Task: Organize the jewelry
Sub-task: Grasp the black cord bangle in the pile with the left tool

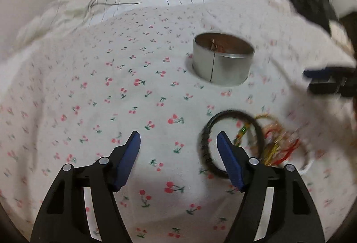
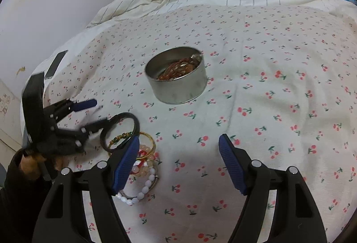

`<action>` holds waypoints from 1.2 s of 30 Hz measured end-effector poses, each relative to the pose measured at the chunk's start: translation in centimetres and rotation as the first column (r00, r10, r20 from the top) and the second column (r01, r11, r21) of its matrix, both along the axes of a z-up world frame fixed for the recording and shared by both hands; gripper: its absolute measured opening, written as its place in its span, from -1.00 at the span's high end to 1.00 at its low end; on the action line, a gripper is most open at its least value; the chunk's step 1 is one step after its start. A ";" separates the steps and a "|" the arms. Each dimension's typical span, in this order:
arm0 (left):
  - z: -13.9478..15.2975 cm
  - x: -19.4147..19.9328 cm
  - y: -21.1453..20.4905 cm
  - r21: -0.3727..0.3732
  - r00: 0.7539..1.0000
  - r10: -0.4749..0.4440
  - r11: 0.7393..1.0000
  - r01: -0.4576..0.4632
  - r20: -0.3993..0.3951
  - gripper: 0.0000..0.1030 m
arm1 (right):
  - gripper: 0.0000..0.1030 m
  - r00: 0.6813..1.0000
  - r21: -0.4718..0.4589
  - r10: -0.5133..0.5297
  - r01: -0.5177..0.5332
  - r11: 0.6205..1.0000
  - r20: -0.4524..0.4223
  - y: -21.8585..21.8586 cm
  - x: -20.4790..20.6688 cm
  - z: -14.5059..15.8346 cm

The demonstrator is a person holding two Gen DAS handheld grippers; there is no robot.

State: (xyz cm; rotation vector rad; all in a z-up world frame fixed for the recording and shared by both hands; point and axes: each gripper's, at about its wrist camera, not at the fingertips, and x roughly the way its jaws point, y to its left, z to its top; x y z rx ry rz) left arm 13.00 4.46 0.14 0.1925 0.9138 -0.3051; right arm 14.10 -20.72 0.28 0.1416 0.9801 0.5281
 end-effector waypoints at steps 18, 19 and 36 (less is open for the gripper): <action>-3.6 2.4 -1.2 -0.135 0.986 0.004 0.991 -0.027 -0.169 0.10 | 0.35 0.982 -0.190 0.189 -0.184 0.964 0.009 7.5 0.5 -2.7; -3.7 2.5 -1.6 -0.097 0.988 0.009 0.995 -0.024 -0.155 0.31 | 0.44 0.979 -0.217 0.204 -0.198 0.956 0.008 8.1 0.5 -3.1; -2.5 2.2 -1.6 -0.059 0.996 0.010 0.998 -0.015 -0.084 0.83 | 0.92 0.994 -0.104 0.105 -0.101 0.989 0.037 5.2 1.1 -1.6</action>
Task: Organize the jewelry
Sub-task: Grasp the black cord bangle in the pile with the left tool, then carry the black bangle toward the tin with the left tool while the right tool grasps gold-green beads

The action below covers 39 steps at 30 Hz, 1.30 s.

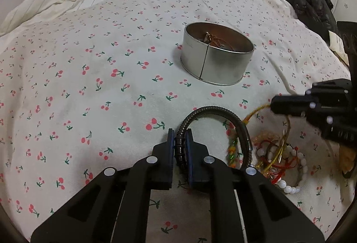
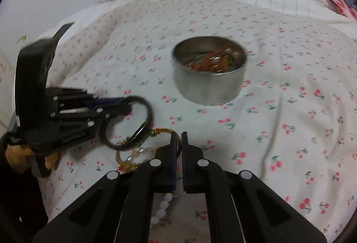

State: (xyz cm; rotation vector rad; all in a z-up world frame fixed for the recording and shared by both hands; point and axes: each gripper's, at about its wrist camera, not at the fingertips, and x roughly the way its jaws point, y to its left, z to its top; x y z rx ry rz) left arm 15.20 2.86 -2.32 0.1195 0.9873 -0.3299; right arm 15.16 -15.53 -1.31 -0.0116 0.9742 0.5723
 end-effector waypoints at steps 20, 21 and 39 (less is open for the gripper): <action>-0.6 -0.1 -0.3 0.018 1.000 -0.012 1.000 0.012 -0.021 0.83 | 0.91 1.000 -0.103 0.004 -0.006 0.995 -0.014 0.5 0.1 -1.5; -0.4 -0.3 -0.5 0.021 1.000 -0.019 1.000 0.019 -0.007 0.83 | 0.91 1.000 -0.078 -0.007 0.006 0.997 -0.011 0.1 0.2 -1.2; 1.8 -1.1 -1.3 0.051 0.995 -0.037 0.998 0.033 0.090 0.83 | 0.91 0.991 0.189 -0.124 0.114 0.975 0.040 -4.7 0.3 2.5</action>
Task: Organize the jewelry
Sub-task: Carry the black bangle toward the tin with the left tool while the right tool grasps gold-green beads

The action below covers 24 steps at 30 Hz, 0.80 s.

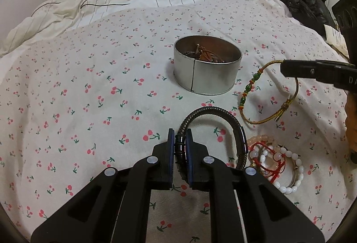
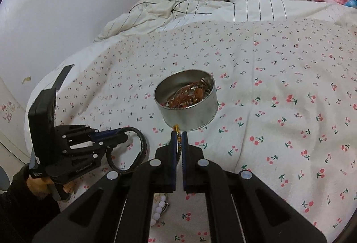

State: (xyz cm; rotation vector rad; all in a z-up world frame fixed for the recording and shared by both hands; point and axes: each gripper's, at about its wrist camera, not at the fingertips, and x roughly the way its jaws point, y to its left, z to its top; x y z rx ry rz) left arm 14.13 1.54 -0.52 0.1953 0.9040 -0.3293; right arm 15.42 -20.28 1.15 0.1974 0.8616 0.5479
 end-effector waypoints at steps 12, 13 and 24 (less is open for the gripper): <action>1.1 -0.6 -0.9 0.041 0.998 -0.023 0.999 0.021 0.056 0.83 | 0.91 0.999 0.032 -0.017 0.016 0.999 0.027 -1.2 0.1 0.8; 1.2 -0.6 -0.9 0.038 0.998 -0.025 0.999 0.023 0.059 0.83 | 0.91 0.999 0.034 -0.018 0.017 0.999 0.031 -1.1 0.1 0.9; 3.4 0.3 0.1 -0.088 0.998 -0.004 0.996 0.010 0.063 0.83 | 0.91 0.996 0.131 -0.044 0.033 0.991 0.081 -2.6 0.1 2.6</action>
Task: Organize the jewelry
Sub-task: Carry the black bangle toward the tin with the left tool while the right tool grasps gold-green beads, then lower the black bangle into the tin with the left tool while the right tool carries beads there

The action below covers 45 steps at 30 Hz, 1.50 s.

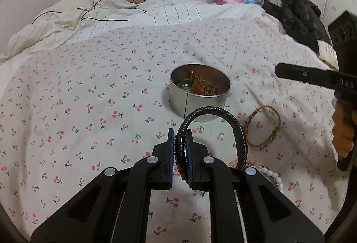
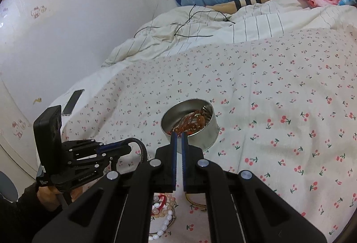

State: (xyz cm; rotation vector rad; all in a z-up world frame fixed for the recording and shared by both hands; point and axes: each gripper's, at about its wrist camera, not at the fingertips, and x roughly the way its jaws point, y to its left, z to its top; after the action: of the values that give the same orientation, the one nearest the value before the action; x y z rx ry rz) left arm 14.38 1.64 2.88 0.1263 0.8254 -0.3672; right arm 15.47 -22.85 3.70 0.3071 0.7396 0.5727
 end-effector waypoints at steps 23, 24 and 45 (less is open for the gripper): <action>1.9 4.8 -2.2 -0.073 1.000 -0.021 0.997 0.021 0.003 0.82 | 0.92 0.980 -0.463 -0.068 -0.027 0.886 -0.186 1.5 1.4 -6.4; 2.0 4.9 -2.3 -0.075 1.000 -0.020 0.997 0.020 0.005 0.82 | 0.92 0.981 -0.432 -0.068 -0.018 0.902 -0.181 1.1 1.4 -6.0; 1.4 8.3 -3.3 -0.101 1.000 0.011 0.995 -0.012 -0.016 0.82 | 0.92 0.992 0.025 -0.118 0.117 0.993 0.046 -3.0 1.1 1.6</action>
State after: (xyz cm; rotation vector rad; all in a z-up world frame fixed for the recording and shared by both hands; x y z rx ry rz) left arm 22.65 -1.62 4.25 0.0241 0.8210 -0.3991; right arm 16.59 -25.83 5.31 0.3536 0.6652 0.4756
